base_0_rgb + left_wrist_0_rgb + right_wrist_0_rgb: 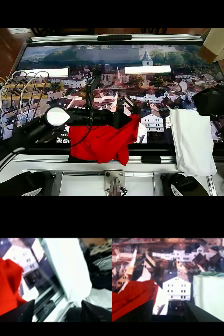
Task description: Fold the shirts.
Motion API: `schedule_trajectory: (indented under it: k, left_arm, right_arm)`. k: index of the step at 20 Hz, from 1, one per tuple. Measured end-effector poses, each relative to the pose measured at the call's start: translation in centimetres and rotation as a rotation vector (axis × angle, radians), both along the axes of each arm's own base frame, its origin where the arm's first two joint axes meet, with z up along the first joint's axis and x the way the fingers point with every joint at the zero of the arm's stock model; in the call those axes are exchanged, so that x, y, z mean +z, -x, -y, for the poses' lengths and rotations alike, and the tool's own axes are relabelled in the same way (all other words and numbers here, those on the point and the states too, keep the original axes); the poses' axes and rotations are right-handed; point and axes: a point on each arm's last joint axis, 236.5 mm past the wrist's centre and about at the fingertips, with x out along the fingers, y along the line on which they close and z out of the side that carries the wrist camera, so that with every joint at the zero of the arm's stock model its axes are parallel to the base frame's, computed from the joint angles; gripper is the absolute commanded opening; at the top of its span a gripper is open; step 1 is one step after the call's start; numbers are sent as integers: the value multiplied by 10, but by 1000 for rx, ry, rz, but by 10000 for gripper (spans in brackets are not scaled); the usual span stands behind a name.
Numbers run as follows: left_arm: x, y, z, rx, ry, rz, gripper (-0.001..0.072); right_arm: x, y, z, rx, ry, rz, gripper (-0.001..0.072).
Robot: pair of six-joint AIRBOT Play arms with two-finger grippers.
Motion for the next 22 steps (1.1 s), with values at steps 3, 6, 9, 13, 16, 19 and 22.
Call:
schedule_trajectory:
  k: [3, 6, 9, 13, 16, 19, 22]
  left_arm:
    - [-36, -22, -64, -1, -174, -115, 430]
    - [-76, -31, -165, 60, -401, -256, 532]
    - [-108, -3, -240, 113, -522, -430, 564]
    - [-155, 42, -275, 150, -579, -581, 563]
    - [-186, 67, -281, 168, -593, -653, 563]
    - [-206, 77, -281, 204, -576, -681, 496]
    - [-212, 71, -272, 250, -521, -679, 495]
  right_arm:
    - [-33, -15, -16, 30, 12, -138, 495]
    - [-84, -29, -30, 76, 52, -313, 495]
    - [-149, -28, -33, 110, 119, -516, 496]
    - [-224, -15, -41, 162, 136, -726, 496]
    - [-264, -9, -49, 167, 74, -830, 496]
    - [-285, -14, -51, 142, -5, -866, 628]
    - [-297, -23, -46, 101, -62, -873, 646]
